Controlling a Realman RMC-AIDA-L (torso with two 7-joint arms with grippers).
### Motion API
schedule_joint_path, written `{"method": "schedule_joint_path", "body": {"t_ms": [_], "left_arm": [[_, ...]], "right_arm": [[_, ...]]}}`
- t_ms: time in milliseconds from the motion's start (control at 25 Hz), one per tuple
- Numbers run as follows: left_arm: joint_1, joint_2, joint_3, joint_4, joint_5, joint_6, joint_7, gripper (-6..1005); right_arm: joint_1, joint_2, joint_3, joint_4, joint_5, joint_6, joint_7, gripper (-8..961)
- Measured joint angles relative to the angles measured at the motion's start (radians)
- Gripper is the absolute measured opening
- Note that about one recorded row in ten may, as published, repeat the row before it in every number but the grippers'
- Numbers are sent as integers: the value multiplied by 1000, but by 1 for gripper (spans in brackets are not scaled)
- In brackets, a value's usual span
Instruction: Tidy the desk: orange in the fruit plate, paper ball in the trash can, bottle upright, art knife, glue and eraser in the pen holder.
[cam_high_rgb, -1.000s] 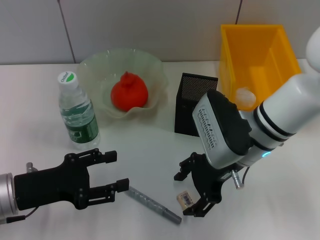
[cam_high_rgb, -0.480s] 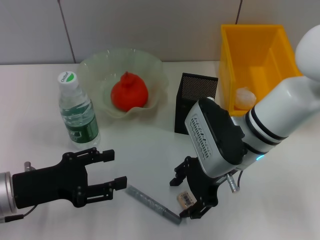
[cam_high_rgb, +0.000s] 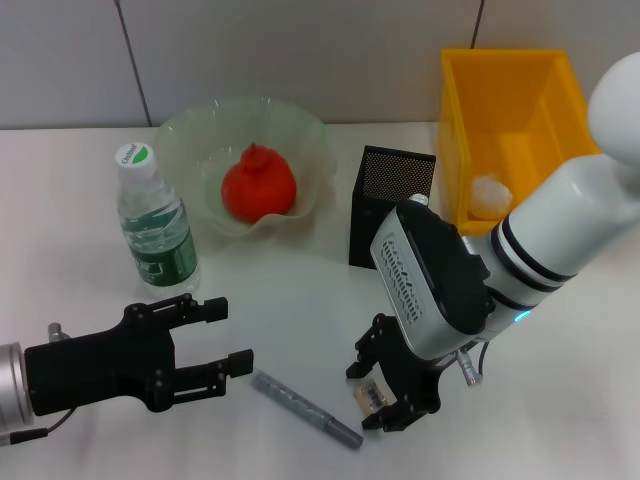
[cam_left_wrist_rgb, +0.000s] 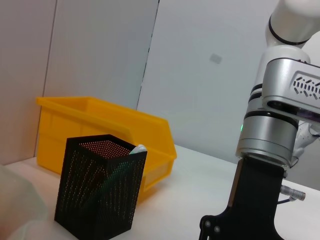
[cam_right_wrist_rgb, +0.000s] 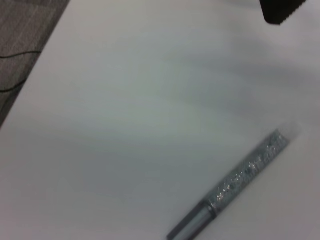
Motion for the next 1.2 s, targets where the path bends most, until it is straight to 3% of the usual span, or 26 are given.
{"method": "schedule_joint_path", "body": {"t_ms": [440,600,960,1200], "left_arm": [[-4,-1,-5,0,-2,-2,-4,770],[-4,-1,-5,0,-4,-2,-4,770],[-7,-2,-5,6,-6,-2,-4,770],[-10,-4,-5,12,-2,-2,-4,770]], "right_arm": [[-9,-3,7,-17,-5,3,5,414],[-11,-6,43,-55,-5,-16,39,417],[-12,-12,334,-275,-43,-135,277,424],[-12,-14,473,-360,-78,-104,436,429]]}}
